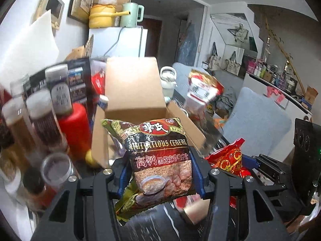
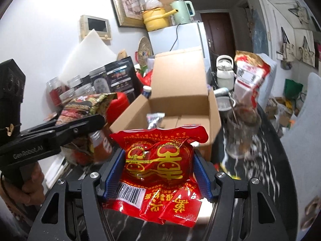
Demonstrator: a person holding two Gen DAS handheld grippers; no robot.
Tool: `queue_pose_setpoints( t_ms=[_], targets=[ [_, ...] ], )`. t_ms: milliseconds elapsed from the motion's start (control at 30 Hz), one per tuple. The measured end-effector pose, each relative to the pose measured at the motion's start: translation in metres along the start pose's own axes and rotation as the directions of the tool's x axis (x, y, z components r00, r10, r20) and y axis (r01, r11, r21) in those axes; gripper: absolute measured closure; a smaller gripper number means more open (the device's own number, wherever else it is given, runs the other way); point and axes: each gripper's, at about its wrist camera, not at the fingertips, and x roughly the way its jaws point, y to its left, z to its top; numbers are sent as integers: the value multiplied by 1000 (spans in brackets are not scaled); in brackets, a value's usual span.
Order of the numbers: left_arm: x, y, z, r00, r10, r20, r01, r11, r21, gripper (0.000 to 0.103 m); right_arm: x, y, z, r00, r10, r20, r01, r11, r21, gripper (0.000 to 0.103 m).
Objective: Organize snacks
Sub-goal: 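Carry the cereal bag and red candy bag with both grippers into the box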
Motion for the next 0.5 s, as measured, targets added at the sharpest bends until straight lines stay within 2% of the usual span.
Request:
queue_pose_setpoints(
  t_ms=[233,500],
  targets=[
    [32,15,34,999,22,41,-22,1000,-15,52,38,-15,45,1000,3,10,-3,1000,-19,37],
    [71,35,50,998,56,30,-56,998,-27,52,88,-31,77,1000,-7,-1,7,1000,-28,37]
  ],
)
